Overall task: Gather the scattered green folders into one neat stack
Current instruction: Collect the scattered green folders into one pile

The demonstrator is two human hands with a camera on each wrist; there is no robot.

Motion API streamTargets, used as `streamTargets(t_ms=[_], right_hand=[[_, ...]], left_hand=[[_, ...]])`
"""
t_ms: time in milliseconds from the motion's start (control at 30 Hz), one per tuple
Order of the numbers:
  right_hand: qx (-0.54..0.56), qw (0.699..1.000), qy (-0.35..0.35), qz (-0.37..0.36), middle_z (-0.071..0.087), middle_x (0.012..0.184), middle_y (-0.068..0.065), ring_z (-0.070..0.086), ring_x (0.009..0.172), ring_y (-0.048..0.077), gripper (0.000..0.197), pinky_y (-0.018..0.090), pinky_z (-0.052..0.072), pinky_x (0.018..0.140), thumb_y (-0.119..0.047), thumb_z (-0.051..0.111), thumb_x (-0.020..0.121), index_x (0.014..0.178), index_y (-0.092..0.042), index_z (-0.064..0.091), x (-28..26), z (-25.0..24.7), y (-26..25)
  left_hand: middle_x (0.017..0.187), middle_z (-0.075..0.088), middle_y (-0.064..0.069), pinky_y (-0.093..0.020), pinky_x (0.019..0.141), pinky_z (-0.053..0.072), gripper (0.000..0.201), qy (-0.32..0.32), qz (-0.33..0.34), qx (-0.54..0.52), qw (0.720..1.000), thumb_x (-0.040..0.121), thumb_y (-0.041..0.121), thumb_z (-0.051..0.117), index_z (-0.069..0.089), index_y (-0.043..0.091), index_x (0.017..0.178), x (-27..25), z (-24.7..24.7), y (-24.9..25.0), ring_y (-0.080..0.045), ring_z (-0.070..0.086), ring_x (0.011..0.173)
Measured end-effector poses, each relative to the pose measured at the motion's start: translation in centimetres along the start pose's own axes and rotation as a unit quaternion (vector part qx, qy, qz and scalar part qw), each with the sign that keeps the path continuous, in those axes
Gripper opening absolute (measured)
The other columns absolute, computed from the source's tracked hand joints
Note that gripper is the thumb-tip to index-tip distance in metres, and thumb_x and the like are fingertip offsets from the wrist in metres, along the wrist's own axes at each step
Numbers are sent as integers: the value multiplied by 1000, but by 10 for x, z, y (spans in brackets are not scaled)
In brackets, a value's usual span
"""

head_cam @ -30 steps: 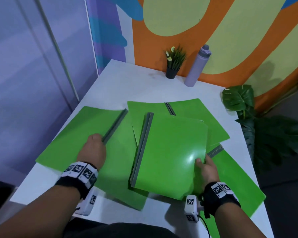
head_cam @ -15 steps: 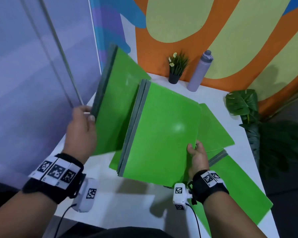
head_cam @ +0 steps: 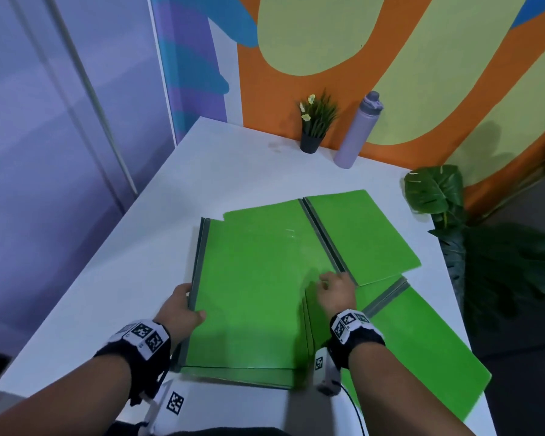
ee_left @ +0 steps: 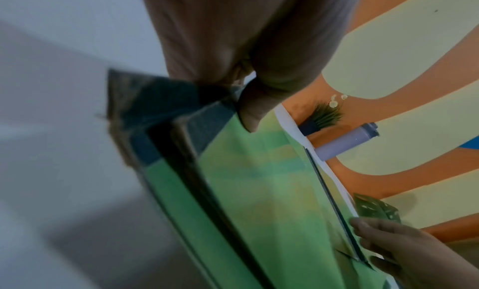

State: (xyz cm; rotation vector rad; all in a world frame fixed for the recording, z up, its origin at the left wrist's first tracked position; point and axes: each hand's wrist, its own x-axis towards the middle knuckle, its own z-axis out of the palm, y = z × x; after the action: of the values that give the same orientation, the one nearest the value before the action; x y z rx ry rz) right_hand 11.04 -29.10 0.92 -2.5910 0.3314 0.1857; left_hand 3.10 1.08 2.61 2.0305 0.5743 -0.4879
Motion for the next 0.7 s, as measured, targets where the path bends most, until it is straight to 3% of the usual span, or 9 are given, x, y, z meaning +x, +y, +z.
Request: streamTargets(t_ms=[67,133,233,300,400,567,633,700], right_hand=[[-68,996,47,25,57,113,21,54,105,37,22,47,49,96,-6,56,86,105,0,67,11,-12,13],[-75,991,44,104,55,111,22,54,103,38,27,48,51,91,-4,52,86,112,2,58,19,-22,24],[-4,975,-7,223,53,111,24,58,94,40,39,44,53,78,-9,50,89,126,-5,40,27,-29,33],[92,963,-16,251,55,111,21,59,82,34,53,41,52,67,-9,53,88,136,-10,31,31,-29,33],[248,934,3,257,52,121,17,48,71,20,61,34,43,65,-3,55,88,143,-12,30,34,-27,30],[404,878,91,240,56,122,8,60,98,25,57,35,52,78,5,58,83,135,-15,46,37,-27,14],[402,881,106,225,57,123,7,58,94,21,55,31,49,80,6,56,83,134,-13,49,39,-34,7],[344,911,117,195,59,123,9,57,88,21,52,29,48,78,5,55,84,133,-10,52,40,-49,3]], left_hand=[[122,57,-13,-46,97,49,70,-1,-7,-16,1000,84,7,66,30,11,144,5,2,-5,-33,58,107],[122,58,-14,-49,98,49,70,3,-1,-31,1000,83,5,66,30,12,143,9,3,-10,-34,59,106],[121,58,-17,-51,97,49,68,2,-2,-60,998,83,3,64,30,13,142,13,5,-16,-35,59,105],[121,58,-17,-52,97,49,68,-4,-2,-78,997,83,3,64,30,14,141,15,7,-20,-35,59,106],[121,58,-16,-53,97,49,69,-11,-3,-95,995,82,5,64,29,17,141,18,8,-24,-35,59,106],[126,54,-13,-48,102,45,67,-8,1,-136,991,85,1,62,29,21,141,18,10,-20,-34,55,113],[126,55,-12,-44,102,43,66,-4,14,-171,985,86,-4,60,30,19,141,17,10,-17,-33,54,115],[127,54,-10,-41,102,41,67,3,20,-210,977,87,-7,60,30,18,142,17,6,-12,-30,53,116]])
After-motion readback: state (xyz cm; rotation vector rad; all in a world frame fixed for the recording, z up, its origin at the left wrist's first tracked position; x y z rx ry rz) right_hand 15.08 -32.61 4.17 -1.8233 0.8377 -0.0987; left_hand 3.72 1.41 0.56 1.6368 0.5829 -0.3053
